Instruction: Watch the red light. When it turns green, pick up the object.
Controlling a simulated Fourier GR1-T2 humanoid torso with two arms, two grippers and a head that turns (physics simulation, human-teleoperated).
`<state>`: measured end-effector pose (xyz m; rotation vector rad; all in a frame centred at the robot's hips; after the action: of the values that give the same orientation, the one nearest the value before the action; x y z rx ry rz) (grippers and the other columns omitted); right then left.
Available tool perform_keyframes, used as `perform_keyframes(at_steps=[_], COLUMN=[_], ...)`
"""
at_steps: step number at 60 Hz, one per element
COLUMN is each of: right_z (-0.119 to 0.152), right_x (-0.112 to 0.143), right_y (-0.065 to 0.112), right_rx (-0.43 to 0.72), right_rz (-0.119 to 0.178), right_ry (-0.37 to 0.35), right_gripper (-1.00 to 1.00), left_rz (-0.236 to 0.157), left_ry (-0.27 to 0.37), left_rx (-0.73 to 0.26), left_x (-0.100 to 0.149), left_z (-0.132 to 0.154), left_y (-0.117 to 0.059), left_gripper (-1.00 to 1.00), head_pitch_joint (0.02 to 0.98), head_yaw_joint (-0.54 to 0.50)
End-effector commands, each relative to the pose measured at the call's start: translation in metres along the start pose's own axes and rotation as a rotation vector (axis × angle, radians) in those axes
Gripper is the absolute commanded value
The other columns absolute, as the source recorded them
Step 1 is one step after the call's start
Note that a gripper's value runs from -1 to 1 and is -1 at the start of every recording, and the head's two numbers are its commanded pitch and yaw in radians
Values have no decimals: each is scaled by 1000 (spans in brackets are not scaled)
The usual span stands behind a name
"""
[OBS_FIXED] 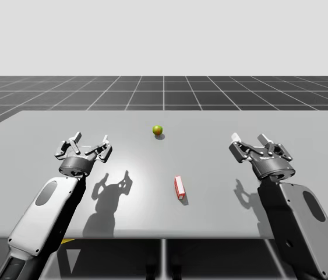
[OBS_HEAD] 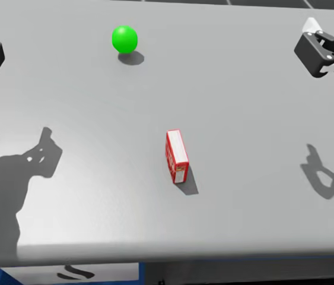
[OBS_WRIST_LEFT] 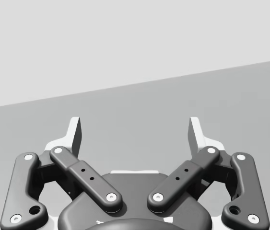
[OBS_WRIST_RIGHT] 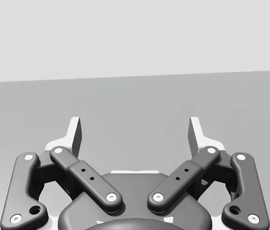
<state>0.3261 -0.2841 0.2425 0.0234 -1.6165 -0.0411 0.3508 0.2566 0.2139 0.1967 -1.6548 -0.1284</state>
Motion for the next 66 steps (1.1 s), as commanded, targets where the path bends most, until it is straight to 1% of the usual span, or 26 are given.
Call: perform_keyframes(at_steps=[1,2,4,7,8,12,13,14,16,17,21,24,30,31,32,34,37,38,40,43,48,51,53,62,65,66], right_z=[0,1,2,6,8,19,22,24,30,36,48,61,77,84,86,91,102,104,110,120,132,137,144,159,161,162], right_x=[-1,0,1,4,4,6,6,6,6,6,4,0,-9,-14,-15,-17,-22,-23,-26,-29,-36,-40,-46,-57,-59,-59], right_y=[1,1,0,-3,-3,-2,-1,0,3,6,15,23,34,40,42,43,52,52,56,63,76,82,91,111,116,118], right_rx=[4,-4,-10,-1,3,15,22,20,20,24,57,80,114,122,111,134,138,146,161,184,225,244,273,299,302,306], right_rz=[2,13,17,-25,-28,-10,3,2,16,33,44,76,86,57,55,76,21,34,35,21,17,6,-1,-31,-31,-39], right_ry=[7,4,3,12,13,27,28,35,50,54,55,55,59,55,48,66,81,90,100,113,131,143,170,235,252,263], right_gripper=[-1000,-1000,-1000,-1000,-1000,-1000,-1000,-1000,-1000,-1000,-1000,-1000,-1000,-1000,-1000,-1000,-1000,-1000,-1000,-1000,-1000,-1000,-1000,-1000,-1000,-1000], left_rz=[2,2,3,5,6,7,8,8,8,7,8,8,10,9,9,9,8,8,8,7,6,6,5,2,1,0], left_ry=[1,0,0,1,1,3,3,3,3,3,3,3,3,3,3,4,4,4,4,5,7,7,7,8,7,7], left_rx=[-1,0,0,2,2,3,3,2,1,0,-1,0,2,2,2,2,1,1,1,1,2,2,2,1,2,2], left_x=[0,1,1,1,1,1,0,0,0,0,0,0,0,0,0,0,0,0,0,-1,-1,-1,-2,-2,-2,-3], left_z=[0,0,0,0,0,0,0,0,0,0,0,0,0,0,0,0,-1,-1,-1,-1,-1,-1,-1,-1,-1,-1], left_y=[0,0,0,1,1,1,1,1,0,0,0,0,1,0,0,0,0,0,0,0,0,0,0,-1,-1,-1], left_gripper=[-1000,-1000,-1000,-1000,-1000,-1000,-1000,-1000,-1000,-1000,-1000,-1000,-1000,-1000,-1000,-1000,-1000,-1000,-1000,-1000,-1000,-1000,-1000,-1000,-1000,-1000], head_pitch_joint=[896,894,893,891,890,889,889,889,888,888,887,887,888,888,888,887,887,887,887,886,886,885,886,888,888,889], head_yaw_joint=[-90,-89,-88,-85,-84,-80,-79,-79,-79,-80,-83,-88,-93,-94,-95,-95,-96,-96,-96,-95,-96,-96,-97,-98,-98,-97])
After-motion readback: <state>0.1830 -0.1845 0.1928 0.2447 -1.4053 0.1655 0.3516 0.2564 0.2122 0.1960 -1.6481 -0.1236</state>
